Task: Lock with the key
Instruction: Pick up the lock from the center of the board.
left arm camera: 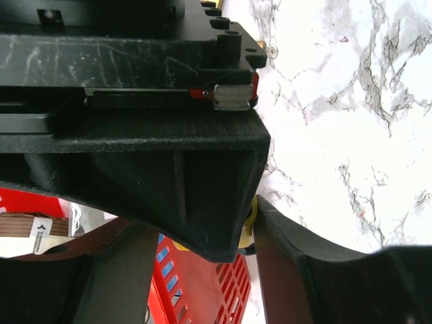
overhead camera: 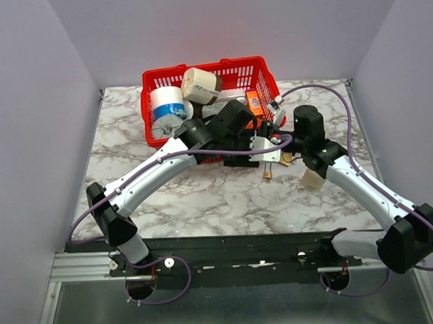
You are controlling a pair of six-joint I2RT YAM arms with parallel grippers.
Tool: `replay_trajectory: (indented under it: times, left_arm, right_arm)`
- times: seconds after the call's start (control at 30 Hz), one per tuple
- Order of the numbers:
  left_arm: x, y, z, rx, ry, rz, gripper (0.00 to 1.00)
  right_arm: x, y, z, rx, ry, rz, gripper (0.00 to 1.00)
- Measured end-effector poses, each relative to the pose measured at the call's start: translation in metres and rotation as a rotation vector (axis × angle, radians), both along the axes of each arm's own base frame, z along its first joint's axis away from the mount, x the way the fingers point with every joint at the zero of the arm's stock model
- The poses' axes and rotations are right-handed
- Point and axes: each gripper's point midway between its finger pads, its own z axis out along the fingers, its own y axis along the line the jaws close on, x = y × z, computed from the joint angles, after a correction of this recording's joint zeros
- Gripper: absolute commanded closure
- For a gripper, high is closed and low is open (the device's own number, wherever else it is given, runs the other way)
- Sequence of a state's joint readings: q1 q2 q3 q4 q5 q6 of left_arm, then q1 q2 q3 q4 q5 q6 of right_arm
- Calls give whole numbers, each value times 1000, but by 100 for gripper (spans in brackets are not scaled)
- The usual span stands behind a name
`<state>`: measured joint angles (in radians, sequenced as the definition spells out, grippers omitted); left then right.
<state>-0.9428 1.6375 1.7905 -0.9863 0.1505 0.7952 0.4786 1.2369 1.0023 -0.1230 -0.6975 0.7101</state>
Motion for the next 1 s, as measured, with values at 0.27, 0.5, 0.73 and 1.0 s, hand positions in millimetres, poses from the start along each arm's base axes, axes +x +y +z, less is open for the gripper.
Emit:
replay_trajectory:
  times: [0.27, 0.5, 0.73, 1.0]
  left_arm:
    - [-12, 9, 14, -75, 43, 16, 1]
    - [-14, 48, 43, -226, 143, 123, 1]
    - [-42, 71, 54, -375, 334, 142, 16]
    - [-93, 55, 51, -483, 605, 34, 31]
  right_arm:
    - [3, -8, 10, 17, -22, -7, 99]
    - [-9, -15, 41, 60, -117, 35, 99]
    - [-49, -18, 88, 134, -332, 206, 99]
    - [-89, -27, 128, 185, -602, 351, 99]
